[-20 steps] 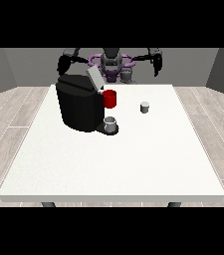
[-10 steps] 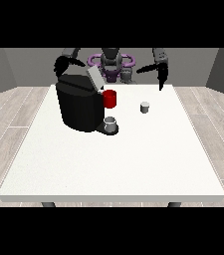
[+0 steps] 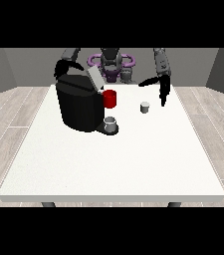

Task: Insert the coffee pod into the coffee machine and close the lid

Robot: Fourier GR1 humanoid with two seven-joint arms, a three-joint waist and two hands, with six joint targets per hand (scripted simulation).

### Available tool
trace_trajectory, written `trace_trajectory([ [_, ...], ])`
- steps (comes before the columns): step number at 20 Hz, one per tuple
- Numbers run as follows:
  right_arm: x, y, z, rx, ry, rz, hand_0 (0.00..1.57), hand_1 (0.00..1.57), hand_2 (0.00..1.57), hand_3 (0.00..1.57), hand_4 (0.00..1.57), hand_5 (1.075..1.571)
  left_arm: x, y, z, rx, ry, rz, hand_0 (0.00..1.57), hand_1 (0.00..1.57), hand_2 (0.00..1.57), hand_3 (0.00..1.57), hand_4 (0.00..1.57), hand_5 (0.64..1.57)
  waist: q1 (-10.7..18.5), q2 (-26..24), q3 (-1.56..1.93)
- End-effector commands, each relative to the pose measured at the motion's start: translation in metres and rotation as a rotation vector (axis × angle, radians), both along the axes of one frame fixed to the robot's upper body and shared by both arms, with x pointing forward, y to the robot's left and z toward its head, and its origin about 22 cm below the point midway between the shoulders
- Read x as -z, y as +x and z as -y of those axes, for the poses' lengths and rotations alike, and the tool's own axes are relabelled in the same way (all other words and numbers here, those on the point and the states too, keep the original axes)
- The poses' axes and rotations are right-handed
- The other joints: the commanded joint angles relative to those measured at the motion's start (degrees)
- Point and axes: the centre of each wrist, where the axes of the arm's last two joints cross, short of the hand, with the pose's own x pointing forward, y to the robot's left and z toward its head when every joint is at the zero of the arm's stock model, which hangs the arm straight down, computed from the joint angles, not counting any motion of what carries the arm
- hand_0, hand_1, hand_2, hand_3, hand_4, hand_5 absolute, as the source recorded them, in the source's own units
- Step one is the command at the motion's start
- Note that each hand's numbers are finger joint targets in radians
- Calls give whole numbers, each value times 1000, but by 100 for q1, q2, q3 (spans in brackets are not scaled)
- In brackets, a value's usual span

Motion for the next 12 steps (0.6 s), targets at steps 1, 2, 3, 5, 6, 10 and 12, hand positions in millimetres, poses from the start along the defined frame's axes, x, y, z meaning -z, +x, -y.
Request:
trace_trajectory([
  [1, -11, 15, -9, 9, -2, -4, 0, 0, 0, 0, 337, 1571, -6, 16, -13, 11, 38, -5, 0, 0, 0, 0, 0, 1571, 89, 157, -1],
  [2, -21, 10, -15, -14, -3, -19, 0, 0, 0, 0, 352, 1571, 14, 8, -6, -11, 80, -51, 0, 0, 0, 0, 0, 1571, -75, 131, -2],
  [3, -21, 20, 11, 22, -25, -51, 0, 0, 0, 0, 358, 1571, 3, 19, 13, 14, 74, -85, 0, 0, 0, 0, 0, 1571, 18, -27, 0],
  [5, -10, 15, -3, 19, -15, -73, 0, 0, 0, 0, 393, 1571, 11, 19, 10, 33, 113, -111, 0, 0, 0, 0, 0, 1571, 50, -79, 0],
  [6, -5, 28, -2, 47, -25, -76, 0, 0, 0, 0, 372, 1571, 10, 20, 40, 80, 146, -87, 0, 0, 0, 0, 0, 1571, 250, 55, 2],
  [10, 12, 22, 1, 73, -47, -140, 0, 0, 0, 0, 407, 1571, 15, 25, 48, 82, 200, -133, 0, 0, 459, 0, 0, 1571, 243, -192, 2],
  [12, 17, 28, 0, 89, -54, -118, 0, 0, 0, 0, 423, 1571, 10, 29, 27, 79, 206, -133, 223, 223, 529, 222, 0, 1571, 331, -35, 1],
])
